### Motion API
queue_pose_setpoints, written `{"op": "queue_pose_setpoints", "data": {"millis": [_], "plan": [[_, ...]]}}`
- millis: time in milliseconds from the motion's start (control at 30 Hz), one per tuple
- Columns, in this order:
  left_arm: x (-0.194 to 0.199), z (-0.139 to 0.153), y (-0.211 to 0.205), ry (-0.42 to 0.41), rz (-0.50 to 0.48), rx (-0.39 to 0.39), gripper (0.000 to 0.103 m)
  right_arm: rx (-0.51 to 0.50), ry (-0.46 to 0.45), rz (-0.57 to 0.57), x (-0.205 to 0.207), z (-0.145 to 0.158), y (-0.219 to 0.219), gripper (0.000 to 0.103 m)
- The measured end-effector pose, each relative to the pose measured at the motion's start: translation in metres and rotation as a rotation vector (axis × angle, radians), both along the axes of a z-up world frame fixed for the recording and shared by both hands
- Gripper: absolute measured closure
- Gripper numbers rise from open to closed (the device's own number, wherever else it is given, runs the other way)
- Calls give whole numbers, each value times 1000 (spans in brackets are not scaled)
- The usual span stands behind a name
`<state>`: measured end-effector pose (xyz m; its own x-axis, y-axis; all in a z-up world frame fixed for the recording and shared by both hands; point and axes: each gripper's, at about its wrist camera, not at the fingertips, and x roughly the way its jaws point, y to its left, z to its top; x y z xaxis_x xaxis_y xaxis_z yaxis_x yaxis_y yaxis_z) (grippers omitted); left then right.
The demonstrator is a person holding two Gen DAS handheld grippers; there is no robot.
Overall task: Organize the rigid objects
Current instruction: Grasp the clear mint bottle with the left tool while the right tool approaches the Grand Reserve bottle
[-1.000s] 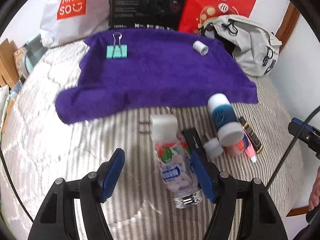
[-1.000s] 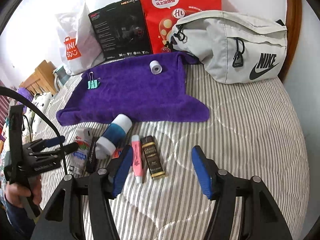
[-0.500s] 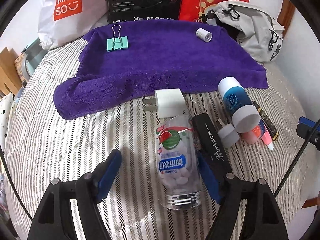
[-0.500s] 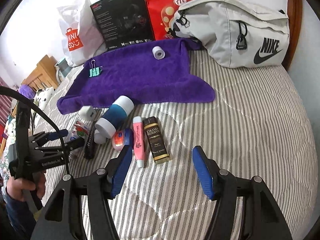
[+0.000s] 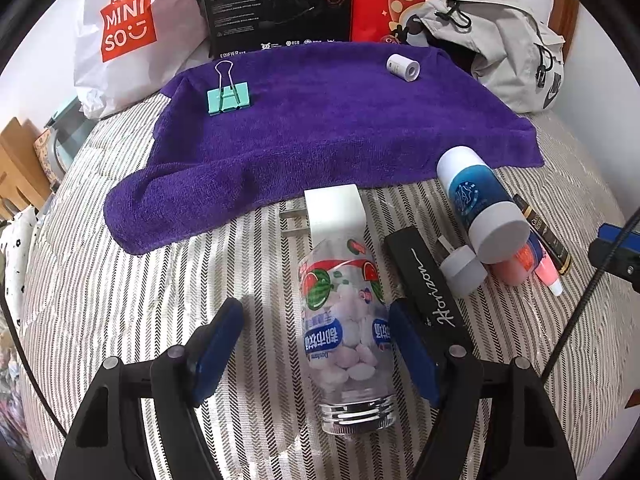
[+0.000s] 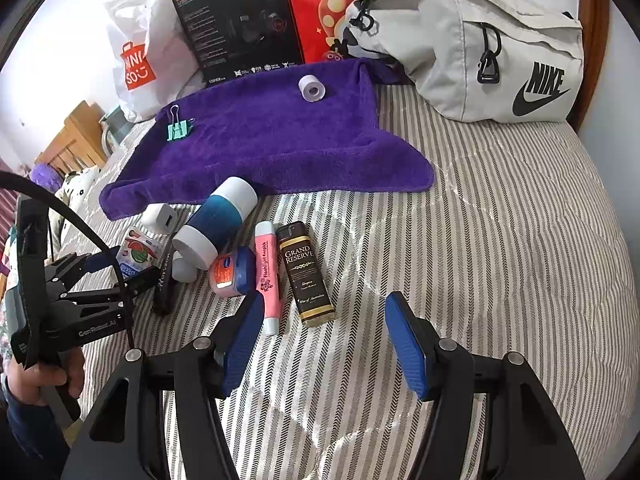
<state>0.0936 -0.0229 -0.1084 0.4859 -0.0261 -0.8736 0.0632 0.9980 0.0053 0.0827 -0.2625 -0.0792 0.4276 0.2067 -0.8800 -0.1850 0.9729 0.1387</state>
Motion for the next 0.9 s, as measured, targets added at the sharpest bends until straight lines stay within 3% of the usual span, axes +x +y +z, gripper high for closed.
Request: {"op": "queue_pose_setpoints", "data": {"millis": [267,467,633,767,833,900], "plan": [[-6,5,-4,-11,-26,-10,63,-33,1,22,7,-9,1,41],[-8,6,-8,-9,-49,17,63,-49,-5,86,18,-23,7,41],[-7,5,-2,-6,-30,-34,63,-89,-30,124,26,-30,14,41],[-8,4,-5,-14,-25,-12,62,-135,-30,164,29,-38,19,39],[-9,4,-5,-18,-20,-14,62,-146,-41,177,30,-39,21,36],[-8,4,-6,-20,-20,-14,62,-128,-31,167,34,-41,18,26]]}}
